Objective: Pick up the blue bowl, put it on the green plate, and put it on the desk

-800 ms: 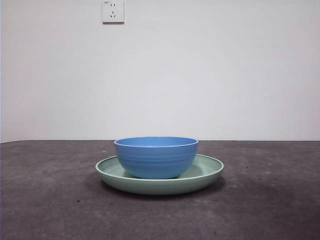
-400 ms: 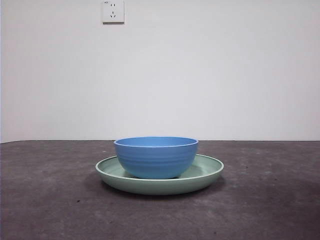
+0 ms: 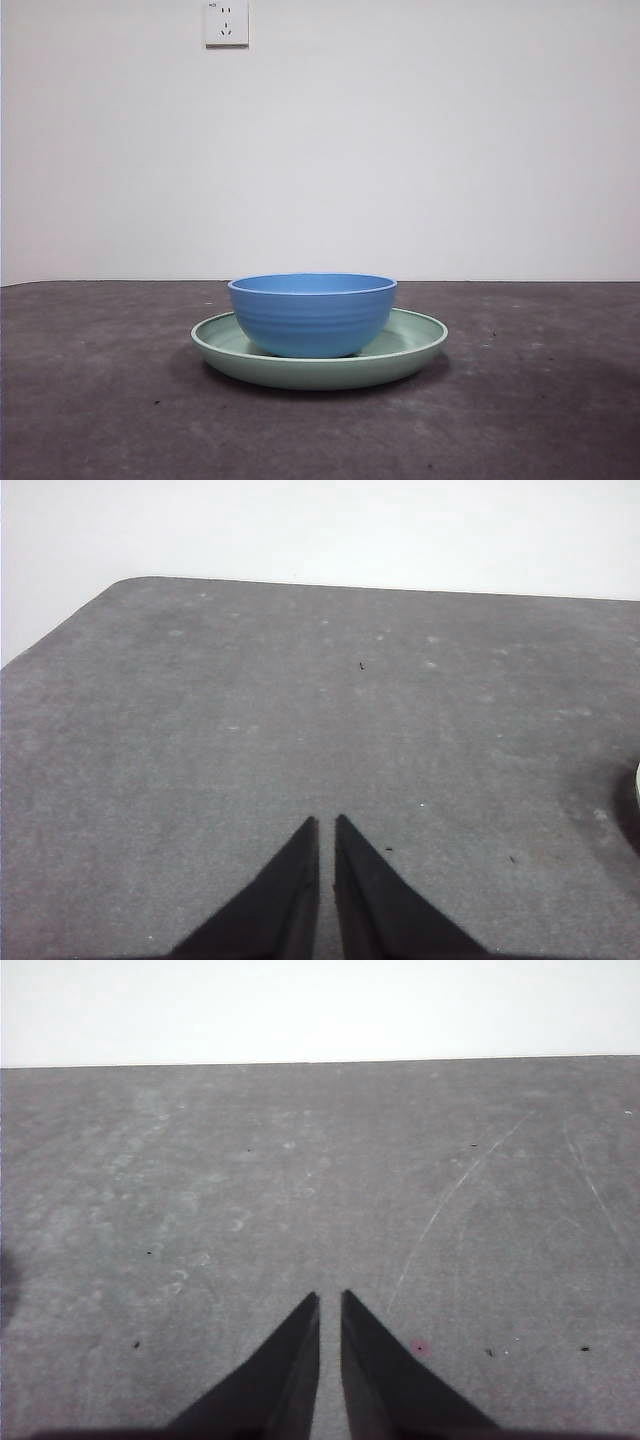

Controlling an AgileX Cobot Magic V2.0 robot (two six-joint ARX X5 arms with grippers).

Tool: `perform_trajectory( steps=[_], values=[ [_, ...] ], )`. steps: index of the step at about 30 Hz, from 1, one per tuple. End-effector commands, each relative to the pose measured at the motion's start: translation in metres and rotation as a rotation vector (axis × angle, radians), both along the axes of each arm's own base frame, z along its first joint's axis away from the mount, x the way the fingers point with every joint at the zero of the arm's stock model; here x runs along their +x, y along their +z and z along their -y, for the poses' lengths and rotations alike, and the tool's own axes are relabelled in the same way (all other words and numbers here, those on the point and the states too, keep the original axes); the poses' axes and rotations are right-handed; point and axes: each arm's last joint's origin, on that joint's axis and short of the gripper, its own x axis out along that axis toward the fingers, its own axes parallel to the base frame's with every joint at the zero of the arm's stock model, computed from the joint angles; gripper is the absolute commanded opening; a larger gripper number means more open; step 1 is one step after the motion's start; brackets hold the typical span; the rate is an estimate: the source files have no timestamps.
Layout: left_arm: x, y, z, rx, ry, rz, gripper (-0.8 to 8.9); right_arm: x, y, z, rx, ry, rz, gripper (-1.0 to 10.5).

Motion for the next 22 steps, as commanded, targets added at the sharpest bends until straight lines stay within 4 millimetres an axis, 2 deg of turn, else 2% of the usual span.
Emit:
perform_trajectory(
  steps=[1,22],
  values=[
    [0.0008,-0.0073,0.0000,0.001,0.002,-0.025,0.26,0.0001,-0.0027,-0.0004,-0.011,0.013,-0.014,0.3],
    [0.0008,-0.0073,0.0000,0.001,0.002,-0.025,0.26,0.0004,-0.0007,-0.0005,-0.009,0.017,0.007,0.3]
  ],
)
